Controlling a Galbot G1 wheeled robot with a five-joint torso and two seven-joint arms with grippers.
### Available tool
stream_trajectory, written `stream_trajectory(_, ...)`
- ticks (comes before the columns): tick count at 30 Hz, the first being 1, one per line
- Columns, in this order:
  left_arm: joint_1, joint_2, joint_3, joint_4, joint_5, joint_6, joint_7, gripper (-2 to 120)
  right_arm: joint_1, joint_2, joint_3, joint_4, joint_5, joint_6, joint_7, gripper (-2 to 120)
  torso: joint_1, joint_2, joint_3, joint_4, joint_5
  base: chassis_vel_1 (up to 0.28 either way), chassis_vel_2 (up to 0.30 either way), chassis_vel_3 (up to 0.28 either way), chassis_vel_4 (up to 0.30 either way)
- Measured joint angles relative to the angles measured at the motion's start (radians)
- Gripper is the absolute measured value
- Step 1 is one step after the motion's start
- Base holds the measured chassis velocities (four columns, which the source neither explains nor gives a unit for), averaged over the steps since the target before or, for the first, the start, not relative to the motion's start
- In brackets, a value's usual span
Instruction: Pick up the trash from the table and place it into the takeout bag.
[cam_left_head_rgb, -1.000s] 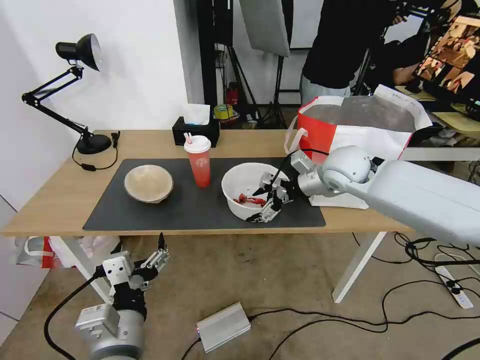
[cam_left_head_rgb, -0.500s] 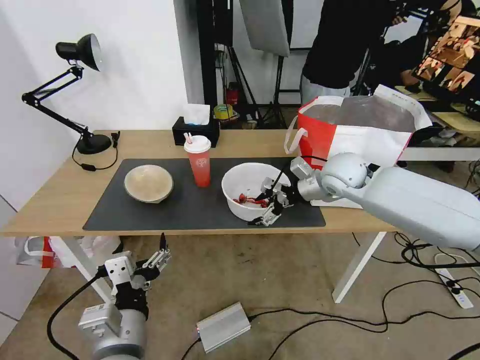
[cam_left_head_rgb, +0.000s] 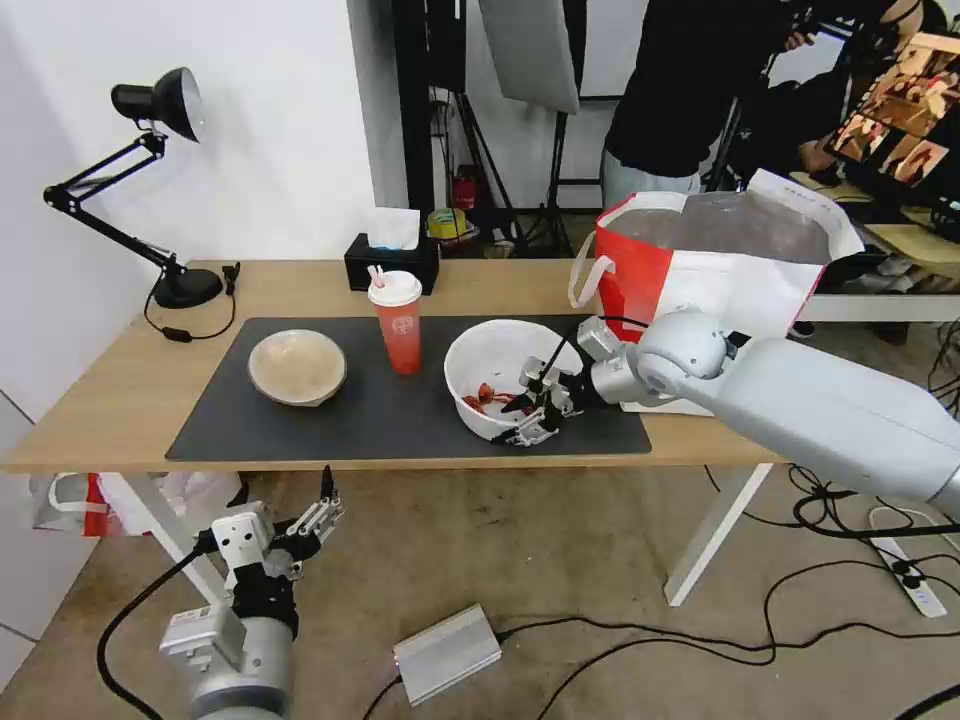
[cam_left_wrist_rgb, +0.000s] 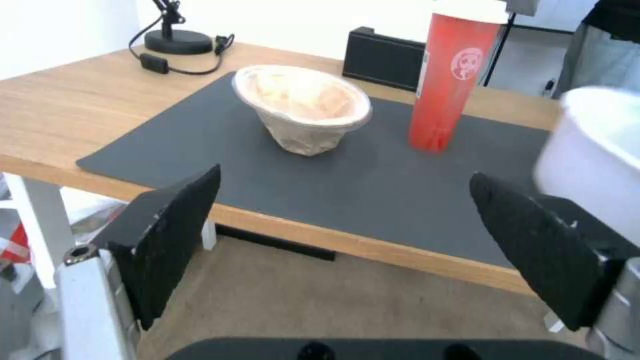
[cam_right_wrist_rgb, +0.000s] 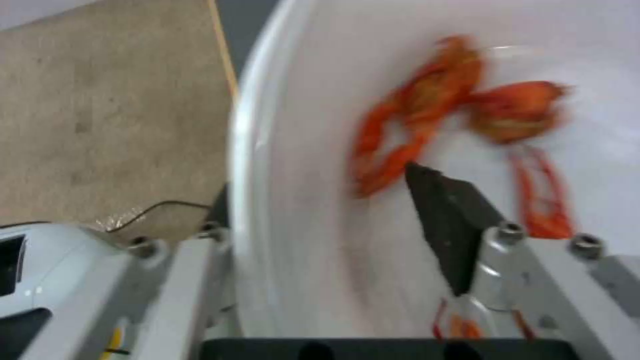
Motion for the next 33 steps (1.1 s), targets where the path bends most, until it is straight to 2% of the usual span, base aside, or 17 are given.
stream_trajectory(1, 0.0, 0.0, 0.0, 0.002, 0.0, 0.0, -0.001, 100, -0.008, 0.005, 0.005, -0.012, 0.0, 0.001, -0.001, 36, 0.0, 0.0, 0.0, -0.0001, 0.0, 0.0, 0.0, 0.0, 0.0)
stream_trajectory(2, 0.0, 0.0, 0.001, 0.003, 0.0, 0.0, -0.001, 100, -0.011, 0.008, 0.008, -0.017, 0.0, 0.001, -0.002, 30, 0.0, 0.0, 0.0, -0.0001, 0.0, 0.0, 0.0, 0.0, 0.0)
stream_trajectory(4, 0.0, 0.0, 0.001, 0.003, 0.0, 0.0, -0.001, 100, -0.013, 0.008, 0.009, -0.018, 0.0, 0.002, -0.003, 29, 0.0, 0.0, 0.0, -0.0001, 0.0, 0.0, 0.0, 0.0, 0.0)
stream_trajectory(8, -0.001, -0.003, 0.005, 0.003, 0.0, 0.0, -0.001, 100, -0.027, 0.012, 0.012, -0.023, 0.0, 0.004, -0.005, 9, 0.0, 0.0, 0.0, -0.0003, -0.0001, 0.0, 0.0, 0.0, 0.0)
stream_trajectory(12, -0.004, -0.004, 0.006, 0.003, 0.0, 0.0, -0.002, 100, -0.029, 0.014, 0.014, -0.026, 0.002, 0.004, -0.005, 0, 0.0, 0.0, 0.0, -0.0002, 0.0, 0.0, 0.0, 0.0, 0.0)
stream_trajectory(33, -0.012, 0.0, 0.004, 0.007, -0.002, 0.002, -0.008, 100, 0.003, 0.008, 0.013, -0.015, 0.024, 0.034, -0.006, 0, 0.0, 0.0, 0.0, 0.0001, 0.0002, 0.0, 0.0, 0.0, 0.0)
